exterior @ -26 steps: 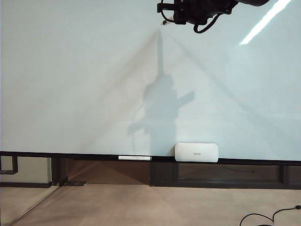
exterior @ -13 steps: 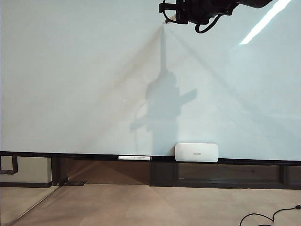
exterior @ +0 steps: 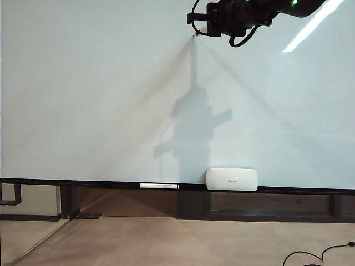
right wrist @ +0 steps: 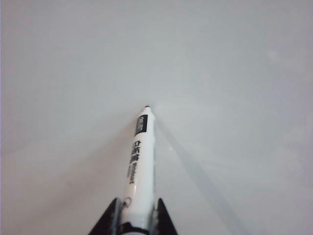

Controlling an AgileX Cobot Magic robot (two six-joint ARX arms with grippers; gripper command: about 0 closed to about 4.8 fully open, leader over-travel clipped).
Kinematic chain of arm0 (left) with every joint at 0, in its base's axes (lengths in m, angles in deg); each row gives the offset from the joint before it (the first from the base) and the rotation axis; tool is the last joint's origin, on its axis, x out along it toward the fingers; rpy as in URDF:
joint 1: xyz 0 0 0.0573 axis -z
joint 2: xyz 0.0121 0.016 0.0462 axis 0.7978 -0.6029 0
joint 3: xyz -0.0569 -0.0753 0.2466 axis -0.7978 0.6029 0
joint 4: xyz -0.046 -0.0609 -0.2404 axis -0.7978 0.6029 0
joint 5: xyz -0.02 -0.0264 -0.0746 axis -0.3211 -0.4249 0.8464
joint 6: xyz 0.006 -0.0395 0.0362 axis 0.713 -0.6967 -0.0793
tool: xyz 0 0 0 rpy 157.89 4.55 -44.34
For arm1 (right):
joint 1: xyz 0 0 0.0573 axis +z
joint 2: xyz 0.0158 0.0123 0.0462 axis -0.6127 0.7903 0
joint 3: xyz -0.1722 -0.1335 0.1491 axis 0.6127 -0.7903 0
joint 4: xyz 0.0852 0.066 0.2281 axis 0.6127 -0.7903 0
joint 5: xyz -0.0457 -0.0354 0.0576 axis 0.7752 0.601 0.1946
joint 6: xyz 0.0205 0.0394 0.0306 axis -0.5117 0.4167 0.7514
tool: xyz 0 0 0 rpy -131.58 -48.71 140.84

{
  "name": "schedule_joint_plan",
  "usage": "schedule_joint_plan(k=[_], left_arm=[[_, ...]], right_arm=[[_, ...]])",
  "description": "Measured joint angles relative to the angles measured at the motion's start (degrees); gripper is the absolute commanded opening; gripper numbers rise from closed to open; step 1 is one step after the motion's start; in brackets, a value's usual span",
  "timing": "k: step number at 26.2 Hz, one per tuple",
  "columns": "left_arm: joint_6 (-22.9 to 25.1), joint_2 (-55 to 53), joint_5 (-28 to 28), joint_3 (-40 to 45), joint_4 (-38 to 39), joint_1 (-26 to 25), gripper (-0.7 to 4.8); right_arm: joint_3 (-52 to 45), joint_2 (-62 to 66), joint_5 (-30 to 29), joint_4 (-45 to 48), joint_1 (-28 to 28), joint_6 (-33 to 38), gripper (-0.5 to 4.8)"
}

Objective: Reach to the right to find the marker pen, pick it up, and write the number 15 on the whiteboard.

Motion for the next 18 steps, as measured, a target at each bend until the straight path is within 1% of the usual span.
schedule_joint_plan(k=[18], left_arm=[[0.0, 0.0, 0.0, 0.0, 0.0, 0.0, -0.06]], right_arm=[[0.02, 0.37, 0.52, -0.7, 0.02, -0.09, -0.01]])
